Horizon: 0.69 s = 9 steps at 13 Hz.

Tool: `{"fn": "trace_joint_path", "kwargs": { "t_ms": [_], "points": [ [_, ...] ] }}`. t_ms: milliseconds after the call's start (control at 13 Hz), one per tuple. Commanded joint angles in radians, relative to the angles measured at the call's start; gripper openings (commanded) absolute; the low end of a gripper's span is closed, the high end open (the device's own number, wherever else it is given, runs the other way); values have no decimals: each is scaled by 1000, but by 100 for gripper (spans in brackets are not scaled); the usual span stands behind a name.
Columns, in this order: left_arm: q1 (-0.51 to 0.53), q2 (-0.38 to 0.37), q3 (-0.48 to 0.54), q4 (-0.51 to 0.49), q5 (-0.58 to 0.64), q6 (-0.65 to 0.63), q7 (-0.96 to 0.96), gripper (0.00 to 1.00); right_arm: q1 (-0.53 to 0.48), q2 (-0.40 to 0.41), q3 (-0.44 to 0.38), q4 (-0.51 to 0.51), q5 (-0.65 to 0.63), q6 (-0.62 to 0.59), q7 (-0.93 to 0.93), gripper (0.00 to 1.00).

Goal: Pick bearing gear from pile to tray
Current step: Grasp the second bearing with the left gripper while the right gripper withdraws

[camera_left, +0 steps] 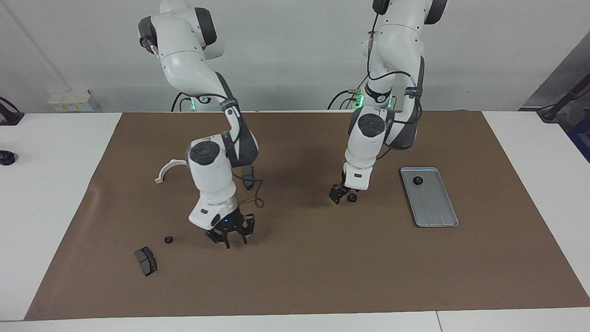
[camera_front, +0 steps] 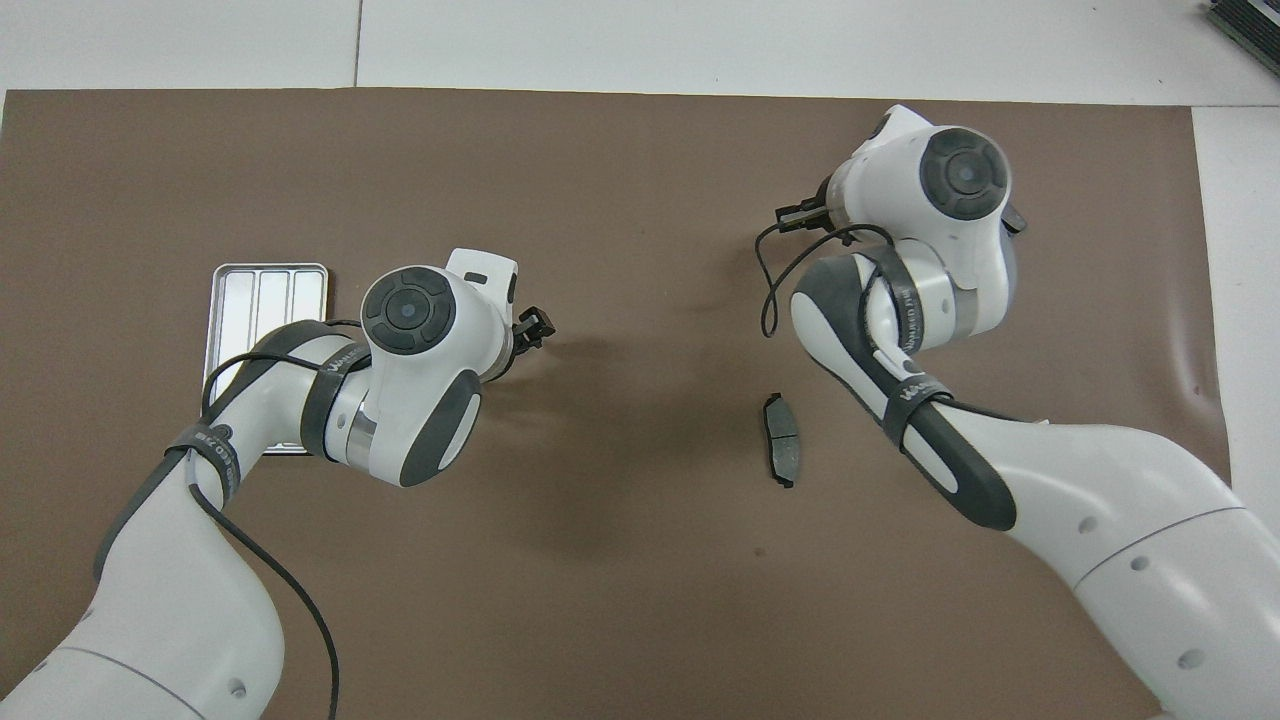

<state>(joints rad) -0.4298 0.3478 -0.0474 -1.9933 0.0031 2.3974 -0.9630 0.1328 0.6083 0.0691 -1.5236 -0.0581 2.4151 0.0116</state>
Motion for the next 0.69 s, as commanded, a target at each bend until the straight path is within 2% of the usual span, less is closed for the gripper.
{"fn": "trace_joint_path", "kwargs": {
  "t_ms": [0, 153, 307, 460, 613],
  "points": [
    [-9, -32, 20, -50, 31, 26, -13, 92, -102, -1, 18, 8, -9, -56, -86, 53],
    [-3, -30, 21, -48, 35, 26, -10, 90, -168, -1, 17, 3, -19, -94, -131, 53],
    [2, -30, 21, -48, 52, 28, -10, 73, -206, -1, 17, -9, -29, -94, -133, 53],
    [5, -30, 21, -45, 54, 28, -8, 49, -249, 1, 17, -15, -71, -93, -134, 53],
    [5, -30, 21, -42, 60, 28, -5, 0, -262, 4, 18, -20, -72, -85, -133, 53]
  ]
}}
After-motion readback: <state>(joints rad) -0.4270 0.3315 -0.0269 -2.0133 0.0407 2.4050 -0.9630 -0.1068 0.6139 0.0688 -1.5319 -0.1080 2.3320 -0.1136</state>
